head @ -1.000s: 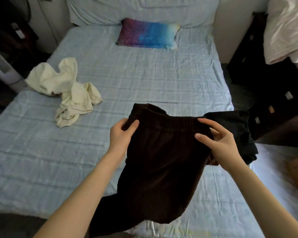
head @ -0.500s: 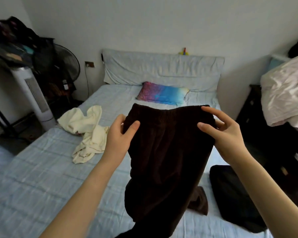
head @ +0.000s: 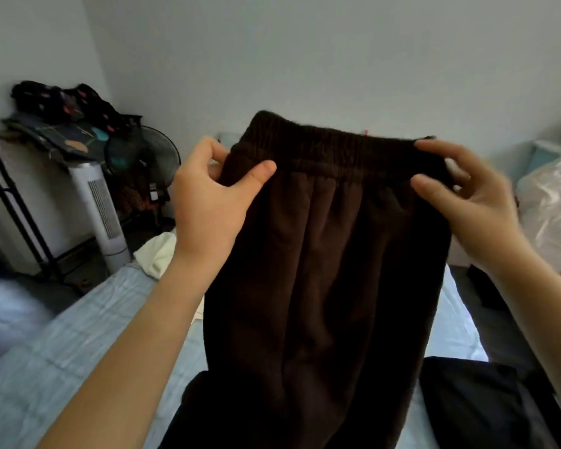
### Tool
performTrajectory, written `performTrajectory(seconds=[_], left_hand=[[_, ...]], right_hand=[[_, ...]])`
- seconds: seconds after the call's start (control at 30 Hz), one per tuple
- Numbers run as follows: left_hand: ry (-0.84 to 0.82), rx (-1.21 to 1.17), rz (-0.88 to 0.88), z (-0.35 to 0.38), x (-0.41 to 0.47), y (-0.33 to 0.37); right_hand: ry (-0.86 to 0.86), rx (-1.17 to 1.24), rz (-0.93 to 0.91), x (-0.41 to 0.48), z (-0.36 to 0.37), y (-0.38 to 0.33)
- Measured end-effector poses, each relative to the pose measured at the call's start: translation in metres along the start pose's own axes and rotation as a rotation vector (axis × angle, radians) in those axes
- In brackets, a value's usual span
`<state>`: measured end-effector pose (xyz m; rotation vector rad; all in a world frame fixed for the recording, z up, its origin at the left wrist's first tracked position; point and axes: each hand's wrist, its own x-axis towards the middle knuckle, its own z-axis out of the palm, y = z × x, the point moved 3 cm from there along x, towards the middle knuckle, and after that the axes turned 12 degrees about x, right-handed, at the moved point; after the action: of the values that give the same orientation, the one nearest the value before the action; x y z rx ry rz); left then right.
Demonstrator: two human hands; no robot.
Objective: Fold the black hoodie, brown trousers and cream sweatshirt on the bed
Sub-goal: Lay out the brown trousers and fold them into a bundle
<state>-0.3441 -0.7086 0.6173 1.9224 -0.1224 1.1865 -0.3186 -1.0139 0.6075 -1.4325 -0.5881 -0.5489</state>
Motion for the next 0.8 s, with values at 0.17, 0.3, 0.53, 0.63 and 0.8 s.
performTrajectory(seconds=[0.17,0.3,0.53,0.63,0.8], left_hand=[[-0.236,0.191,-0.321,0.055,-0.078,-0.103],[-0.429,0.206,-0.482,0.091,-0.152,-0.179],[-0.715,0.339,-0.476,0.205,-0.210,-0.284],[-0.729,0.362,-0.454,0.273,-0.207,-0.331],[-0.758,0.503,-0.326,0.380,-0.205,-0.398]], right_hand=[[-0.024,-0.197,0.273,-0.064,-0.008,0.095],[-0.069,-0.311,0.433,-0.117,-0.015,0.171],[0.024,-0.323,0.719,-0.149,-0.047,0.334],[0.042,-0.377,0.748,-0.130,-0.065,0.413],[0.074,-0.609,0.786,-0.093,-0.093,0.543]])
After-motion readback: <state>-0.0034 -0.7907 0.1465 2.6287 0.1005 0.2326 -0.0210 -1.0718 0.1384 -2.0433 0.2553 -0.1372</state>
